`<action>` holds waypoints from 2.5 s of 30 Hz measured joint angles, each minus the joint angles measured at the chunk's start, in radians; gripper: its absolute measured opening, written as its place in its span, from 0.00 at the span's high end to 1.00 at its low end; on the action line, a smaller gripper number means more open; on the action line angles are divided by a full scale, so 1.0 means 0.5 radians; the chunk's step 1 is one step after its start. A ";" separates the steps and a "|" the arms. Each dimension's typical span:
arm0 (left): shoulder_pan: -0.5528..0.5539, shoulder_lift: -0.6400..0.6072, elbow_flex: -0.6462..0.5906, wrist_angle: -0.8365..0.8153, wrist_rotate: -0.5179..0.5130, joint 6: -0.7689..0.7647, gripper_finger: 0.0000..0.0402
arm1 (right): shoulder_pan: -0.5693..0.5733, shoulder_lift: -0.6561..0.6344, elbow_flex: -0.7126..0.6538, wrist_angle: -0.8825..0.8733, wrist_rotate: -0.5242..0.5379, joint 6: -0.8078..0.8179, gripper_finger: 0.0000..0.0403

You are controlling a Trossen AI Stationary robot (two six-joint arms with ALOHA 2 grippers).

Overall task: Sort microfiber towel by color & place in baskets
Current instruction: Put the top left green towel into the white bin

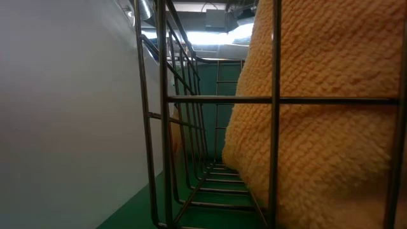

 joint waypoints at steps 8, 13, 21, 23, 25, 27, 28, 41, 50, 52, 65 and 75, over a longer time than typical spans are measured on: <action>0.000 0.238 0.000 -0.001 0.050 0.001 0.70 | 0.000 0.001 0.000 0.000 0.000 0.000 0.54; 0.000 0.347 0.000 0.001 0.050 0.002 0.70 | 0.000 0.001 0.000 0.001 0.000 0.000 0.54; -0.001 0.407 0.008 0.003 0.051 0.064 0.70 | 0.001 0.001 0.000 -0.025 0.000 0.000 0.54; -0.001 0.407 0.007 0.002 0.053 0.069 0.71 | 0.001 0.001 0.000 -0.062 0.001 0.001 0.54; -0.001 0.408 0.007 0.002 0.058 0.070 0.73 | 0.001 0.001 0.000 -0.097 0.004 0.000 0.54; -0.001 0.409 0.007 0.004 0.064 0.070 0.76 | 0.002 0.001 0.000 -0.133 0.023 0.000 0.54; -0.001 0.409 0.007 0.005 0.067 0.070 0.79 | 0.002 0.001 0.000 -0.145 0.041 0.000 0.54; 0.000 0.407 0.054 -0.091 0.225 0.136 0.99 | 0.002 -0.356 -0.103 -0.237 0.489 -0.005 0.54; -0.015 0.224 0.207 -0.419 0.352 0.286 1.00 | 0.000 -0.790 -0.506 -0.004 0.828 0.153 0.54; -0.020 0.146 0.235 -0.461 0.349 0.286 1.00 | 0.000 -0.867 -0.613 0.093 0.844 0.166 0.54; -0.189 -0.585 0.255 -0.520 0.476 0.170 1.00 | 0.000 -1.028 -1.113 0.523 1.110 0.172 0.54; -0.529 -1.150 0.257 -0.426 0.477 -0.050 1.00 | 0.000 -1.028 -1.148 0.535 1.155 0.175 0.54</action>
